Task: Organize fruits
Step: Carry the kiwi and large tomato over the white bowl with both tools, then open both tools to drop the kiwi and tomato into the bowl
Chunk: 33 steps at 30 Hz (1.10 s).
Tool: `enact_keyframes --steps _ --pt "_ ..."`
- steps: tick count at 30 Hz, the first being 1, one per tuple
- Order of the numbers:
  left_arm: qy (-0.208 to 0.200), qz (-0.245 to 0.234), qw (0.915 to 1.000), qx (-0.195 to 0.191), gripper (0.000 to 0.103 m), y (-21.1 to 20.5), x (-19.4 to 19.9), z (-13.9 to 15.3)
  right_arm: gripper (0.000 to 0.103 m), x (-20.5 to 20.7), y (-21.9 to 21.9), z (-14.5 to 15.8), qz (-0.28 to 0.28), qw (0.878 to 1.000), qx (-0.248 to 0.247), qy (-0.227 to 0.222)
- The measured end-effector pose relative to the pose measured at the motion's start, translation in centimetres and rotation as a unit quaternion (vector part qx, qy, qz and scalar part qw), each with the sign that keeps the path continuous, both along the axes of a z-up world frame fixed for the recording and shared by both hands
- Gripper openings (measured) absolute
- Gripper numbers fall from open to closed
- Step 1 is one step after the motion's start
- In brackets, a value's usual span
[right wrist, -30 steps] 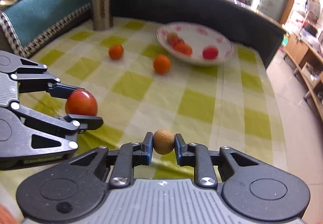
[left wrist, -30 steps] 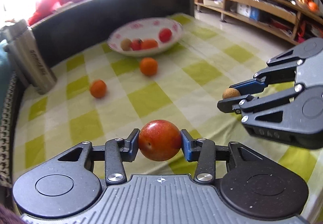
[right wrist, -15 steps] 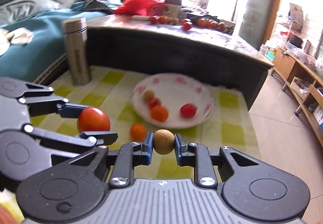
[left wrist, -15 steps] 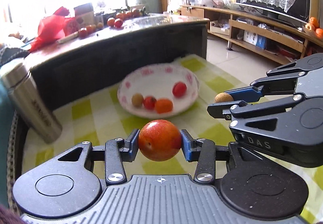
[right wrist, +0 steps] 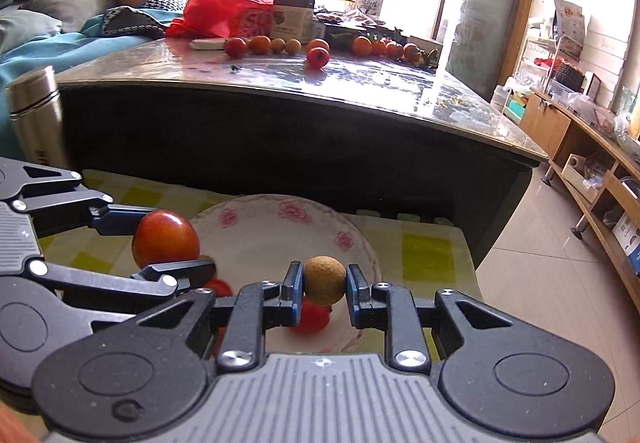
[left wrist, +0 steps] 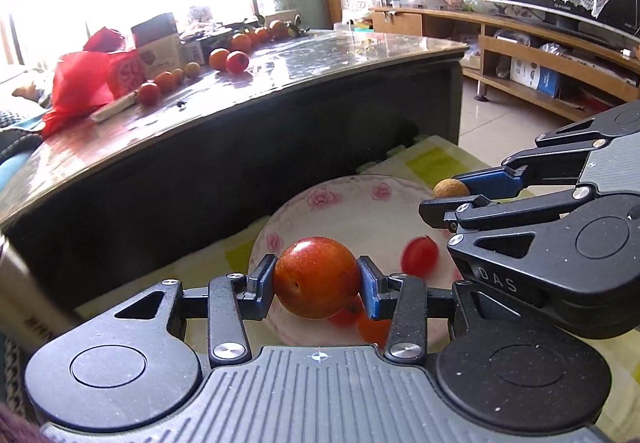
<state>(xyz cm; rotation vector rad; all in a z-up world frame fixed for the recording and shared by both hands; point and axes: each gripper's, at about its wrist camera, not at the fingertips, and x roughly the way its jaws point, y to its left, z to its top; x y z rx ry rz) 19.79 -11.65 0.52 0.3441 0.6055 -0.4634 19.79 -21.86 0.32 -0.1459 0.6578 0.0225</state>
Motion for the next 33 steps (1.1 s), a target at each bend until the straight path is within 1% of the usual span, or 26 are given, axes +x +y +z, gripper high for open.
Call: enact_keyframes --steps 7,14,19,27,33 --pt "0.007 0.002 0.9999 0.012 0.051 -0.5 2.3 -1.5 0.029 2.7 -0.8 -1.8 -0.001 1.0 0.001 0.006" --pt "0.014 0.004 0.9997 0.017 0.05 -0.8 3.7 -2.6 0.029 4.1 -1.2 -3.3 -0.002 1.0 0.009 0.013" --pt "0.014 0.007 0.9998 0.013 0.05 -0.8 4.2 -2.6 0.03 4.7 -1.8 -3.6 -0.009 0.999 0.03 0.015" --pt "0.016 0.011 0.9996 0.019 0.052 -1.2 4.5 -2.6 0.03 4.8 -1.8 -3.7 -0.009 1.0 0.025 0.014" --pt "0.007 0.012 0.9996 0.024 0.052 -1.3 4.4 -2.4 0.031 4.8 -1.7 -3.4 -0.011 1.0 0.023 0.008"
